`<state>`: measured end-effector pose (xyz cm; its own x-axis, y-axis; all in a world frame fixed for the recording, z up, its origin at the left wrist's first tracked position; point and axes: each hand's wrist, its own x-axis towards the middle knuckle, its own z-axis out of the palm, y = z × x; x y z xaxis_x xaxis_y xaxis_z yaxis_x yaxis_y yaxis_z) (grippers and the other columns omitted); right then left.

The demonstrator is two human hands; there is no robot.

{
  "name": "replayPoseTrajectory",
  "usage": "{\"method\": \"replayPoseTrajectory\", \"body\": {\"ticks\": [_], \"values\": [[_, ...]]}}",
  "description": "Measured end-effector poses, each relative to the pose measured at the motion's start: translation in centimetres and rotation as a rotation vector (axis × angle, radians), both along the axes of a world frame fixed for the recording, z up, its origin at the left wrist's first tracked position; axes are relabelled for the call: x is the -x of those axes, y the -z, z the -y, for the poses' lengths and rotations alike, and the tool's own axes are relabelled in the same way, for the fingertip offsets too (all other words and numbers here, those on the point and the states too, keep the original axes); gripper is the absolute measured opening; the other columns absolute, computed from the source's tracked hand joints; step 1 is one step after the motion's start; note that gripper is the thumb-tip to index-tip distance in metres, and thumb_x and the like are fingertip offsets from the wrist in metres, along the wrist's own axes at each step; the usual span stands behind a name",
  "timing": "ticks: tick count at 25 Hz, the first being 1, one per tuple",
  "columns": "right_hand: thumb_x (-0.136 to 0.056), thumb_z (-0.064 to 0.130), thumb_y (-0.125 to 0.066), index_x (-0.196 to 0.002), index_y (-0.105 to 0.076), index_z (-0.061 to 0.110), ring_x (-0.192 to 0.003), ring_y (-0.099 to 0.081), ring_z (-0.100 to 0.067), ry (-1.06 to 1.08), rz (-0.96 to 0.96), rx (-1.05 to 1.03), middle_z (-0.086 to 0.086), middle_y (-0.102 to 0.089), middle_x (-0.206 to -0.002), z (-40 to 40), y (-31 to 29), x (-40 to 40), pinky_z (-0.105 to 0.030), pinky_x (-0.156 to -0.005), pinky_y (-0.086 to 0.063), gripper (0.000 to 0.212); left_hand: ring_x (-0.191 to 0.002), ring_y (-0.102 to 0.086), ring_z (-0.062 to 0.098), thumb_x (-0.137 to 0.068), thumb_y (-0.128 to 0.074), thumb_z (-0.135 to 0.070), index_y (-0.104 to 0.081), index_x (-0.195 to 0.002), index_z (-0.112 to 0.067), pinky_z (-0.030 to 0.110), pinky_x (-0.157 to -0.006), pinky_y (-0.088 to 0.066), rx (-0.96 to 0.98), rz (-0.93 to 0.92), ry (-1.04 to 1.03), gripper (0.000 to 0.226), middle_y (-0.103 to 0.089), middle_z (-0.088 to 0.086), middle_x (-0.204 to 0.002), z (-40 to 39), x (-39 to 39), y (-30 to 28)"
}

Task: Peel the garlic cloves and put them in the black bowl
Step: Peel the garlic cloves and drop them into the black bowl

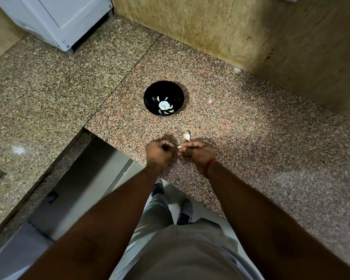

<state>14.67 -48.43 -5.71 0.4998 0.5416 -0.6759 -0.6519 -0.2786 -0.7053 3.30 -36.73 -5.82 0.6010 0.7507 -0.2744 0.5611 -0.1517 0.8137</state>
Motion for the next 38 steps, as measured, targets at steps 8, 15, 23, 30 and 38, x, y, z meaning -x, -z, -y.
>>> {"method": "replayPoseTrajectory", "body": {"ticks": [8,15,23,30,38], "values": [[-0.092,-0.004,-0.069,-0.109,-0.069,-0.007,-0.077,-0.071,-0.023,-0.071,0.070,0.016,-0.017,-0.074,-0.093,0.2,-0.5,0.0,-0.033,-0.067,-0.062,0.017,-0.072,-0.068,0.007,-0.084,-0.077,-0.005,-0.077,-0.082,-0.014,0.011,-0.066,-0.048,-0.039,0.036,0.133,0.010,-0.073,-0.007,-0.078,0.5,0.2,-0.3],[-0.089,-0.001,-0.073,-0.105,-0.071,-0.005,-0.074,-0.069,-0.023,-0.165,0.192,0.045,-0.023,-0.075,-0.097,0.2,-0.9,0.0,-0.031,-0.063,-0.060,0.016,-0.072,-0.068,0.016,-0.093,-0.067,-0.004,-0.070,-0.083,-0.012,0.016,-0.060,-0.047,0.046,0.015,0.100,0.013,-0.072,0.001,-0.079,0.7,0.2,-0.1],[-0.092,-0.004,-0.067,-0.102,-0.073,-0.003,-0.072,-0.068,-0.020,-0.204,0.280,0.045,-0.021,-0.075,-0.092,0.2,-0.7,-0.1,-0.031,-0.066,-0.061,0.011,-0.064,-0.059,0.008,-0.096,-0.063,-0.004,-0.069,-0.083,-0.010,0.014,-0.056,-0.045,0.083,0.047,0.100,0.016,-0.069,0.003,-0.077,0.8,0.4,-0.5],[-0.097,-0.004,-0.061,-0.095,-0.071,0.003,-0.068,-0.067,-0.016,-0.281,0.402,0.068,-0.016,-0.072,-0.084,0.1,-0.9,0.6,-0.027,-0.063,-0.061,0.012,-0.063,-0.046,0.013,-0.098,-0.055,-0.008,-0.056,-0.080,-0.011,0.026,-0.055,-0.025,-0.310,-0.053,0.407,0.018,-0.053,0.001,-0.075,-0.3,0.9,-0.4],[-0.098,-0.003,-0.060,-0.105,-0.069,-0.006,-0.071,-0.067,-0.016,-0.254,0.373,0.069,-0.016,-0.071,-0.089,-0.2,-1.0,1.0,-0.027,-0.066,-0.062,0.012,-0.056,-0.046,0.003,-0.096,-0.058,0.000,-0.061,-0.081,-0.014,0.010,-0.049,-0.033,-0.094,-0.008,0.257,0.021,-0.054,-0.009,-0.066,0.1,1.1,-0.2]]}}
